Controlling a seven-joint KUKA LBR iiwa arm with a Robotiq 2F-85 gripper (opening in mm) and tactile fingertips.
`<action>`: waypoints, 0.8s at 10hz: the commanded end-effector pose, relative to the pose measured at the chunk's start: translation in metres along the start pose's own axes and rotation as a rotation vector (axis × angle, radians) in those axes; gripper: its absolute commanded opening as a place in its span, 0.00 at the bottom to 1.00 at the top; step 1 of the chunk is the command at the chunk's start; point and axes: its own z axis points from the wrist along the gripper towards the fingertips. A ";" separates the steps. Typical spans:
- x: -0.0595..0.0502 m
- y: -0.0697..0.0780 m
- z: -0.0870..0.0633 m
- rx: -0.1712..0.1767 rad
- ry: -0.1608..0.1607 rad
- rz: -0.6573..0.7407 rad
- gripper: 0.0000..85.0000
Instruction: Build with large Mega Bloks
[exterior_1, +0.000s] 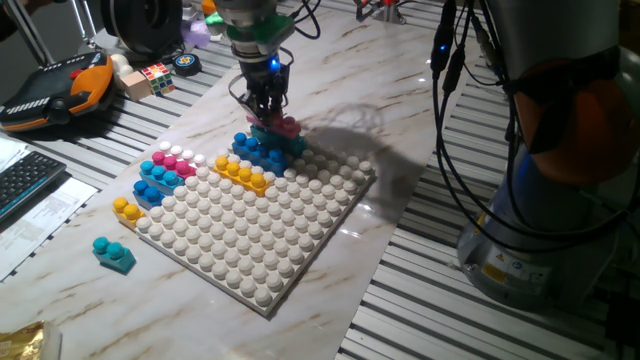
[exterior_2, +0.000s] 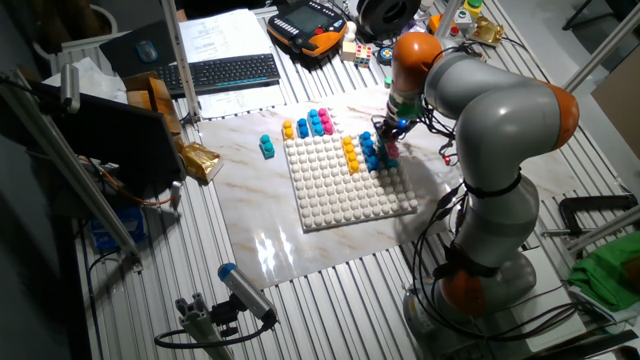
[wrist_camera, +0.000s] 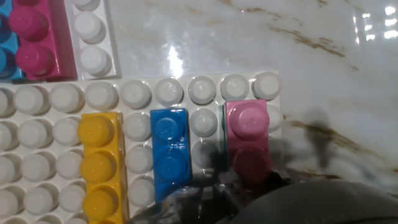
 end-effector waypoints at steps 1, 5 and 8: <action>0.000 0.000 0.001 -0.002 0.000 -0.002 0.01; -0.004 0.000 0.007 -0.006 -0.004 -0.010 0.01; -0.003 0.000 0.008 -0.008 -0.009 -0.013 0.01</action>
